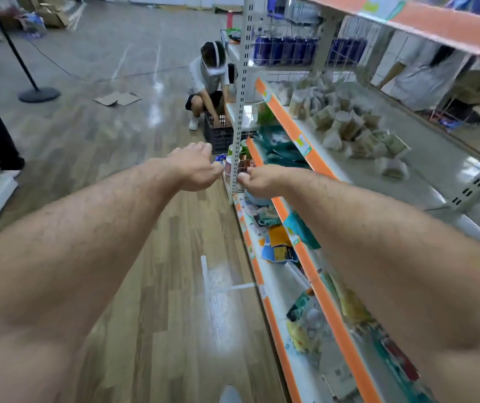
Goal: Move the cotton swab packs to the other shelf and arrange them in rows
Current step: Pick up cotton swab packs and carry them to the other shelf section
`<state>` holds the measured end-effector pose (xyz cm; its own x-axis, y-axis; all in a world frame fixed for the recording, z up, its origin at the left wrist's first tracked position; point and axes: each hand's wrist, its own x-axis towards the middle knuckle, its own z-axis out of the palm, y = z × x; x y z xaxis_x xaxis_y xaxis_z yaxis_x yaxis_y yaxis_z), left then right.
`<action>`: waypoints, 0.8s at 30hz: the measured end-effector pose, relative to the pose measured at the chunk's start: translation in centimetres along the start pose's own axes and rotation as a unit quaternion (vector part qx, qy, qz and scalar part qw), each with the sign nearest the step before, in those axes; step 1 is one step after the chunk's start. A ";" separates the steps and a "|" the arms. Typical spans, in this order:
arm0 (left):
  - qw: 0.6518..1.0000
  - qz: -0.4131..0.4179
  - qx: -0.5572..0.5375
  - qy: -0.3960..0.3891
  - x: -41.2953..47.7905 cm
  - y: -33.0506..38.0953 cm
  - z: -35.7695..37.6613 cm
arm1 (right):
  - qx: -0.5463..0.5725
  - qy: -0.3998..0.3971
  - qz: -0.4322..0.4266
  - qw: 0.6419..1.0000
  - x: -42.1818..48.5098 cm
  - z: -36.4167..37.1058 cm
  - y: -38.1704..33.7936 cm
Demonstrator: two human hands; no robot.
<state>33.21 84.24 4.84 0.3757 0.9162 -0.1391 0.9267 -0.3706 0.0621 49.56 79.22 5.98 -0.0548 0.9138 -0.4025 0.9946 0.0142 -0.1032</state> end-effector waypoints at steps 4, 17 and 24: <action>1.000 0.003 0.006 -0.001 5.7 -0.9 -1.6 | -0.011 0.016 -0.009 1.000 5.1 -3.6 1.0; 0.998 0.067 -0.001 0.016 25.8 -11.3 -3.9 | -0.003 0.018 0.041 0.999 23.1 -11.5 -0.7; 0.993 0.111 -0.017 0.027 35.3 -16.5 -7.2 | 0.003 0.039 0.076 0.996 32.0 -15.6 -3.2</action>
<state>31.16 123.76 6.02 0.5689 0.8199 -0.0643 0.8201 -0.5599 0.1179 46.01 114.71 7.60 0.1036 0.9337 -0.3426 0.9903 -0.1289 -0.0519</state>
